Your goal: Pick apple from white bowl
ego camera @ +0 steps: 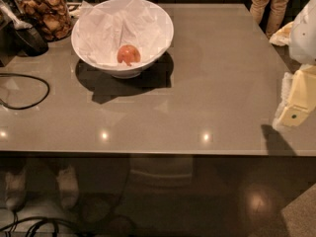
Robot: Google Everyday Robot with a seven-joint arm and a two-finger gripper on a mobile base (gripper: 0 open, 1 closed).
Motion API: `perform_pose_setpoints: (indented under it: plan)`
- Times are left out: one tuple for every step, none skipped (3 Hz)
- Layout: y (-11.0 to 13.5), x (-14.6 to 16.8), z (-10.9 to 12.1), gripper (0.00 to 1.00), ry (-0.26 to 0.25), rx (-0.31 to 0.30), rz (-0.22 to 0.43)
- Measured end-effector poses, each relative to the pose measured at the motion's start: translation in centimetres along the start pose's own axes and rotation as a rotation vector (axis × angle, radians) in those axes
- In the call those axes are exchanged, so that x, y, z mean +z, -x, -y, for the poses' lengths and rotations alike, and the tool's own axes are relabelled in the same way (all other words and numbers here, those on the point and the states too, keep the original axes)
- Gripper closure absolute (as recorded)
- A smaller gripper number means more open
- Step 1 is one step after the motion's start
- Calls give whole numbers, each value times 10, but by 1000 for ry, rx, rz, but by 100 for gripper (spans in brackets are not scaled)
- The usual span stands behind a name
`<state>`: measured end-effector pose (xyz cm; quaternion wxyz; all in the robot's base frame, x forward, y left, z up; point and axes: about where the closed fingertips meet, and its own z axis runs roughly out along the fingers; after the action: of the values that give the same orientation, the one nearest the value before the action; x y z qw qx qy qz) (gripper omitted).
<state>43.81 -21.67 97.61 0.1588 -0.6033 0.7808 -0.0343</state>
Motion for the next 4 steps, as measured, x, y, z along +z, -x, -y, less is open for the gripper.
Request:
perform_pose_setpoints:
  plan:
    - [0,0,0,0,0,0,0]
    - [23,-6,25,0,-18,29,34]
    - [65,-5,71,0,-18,58,72]
    - [67,-6,71,0,-34,55,80]
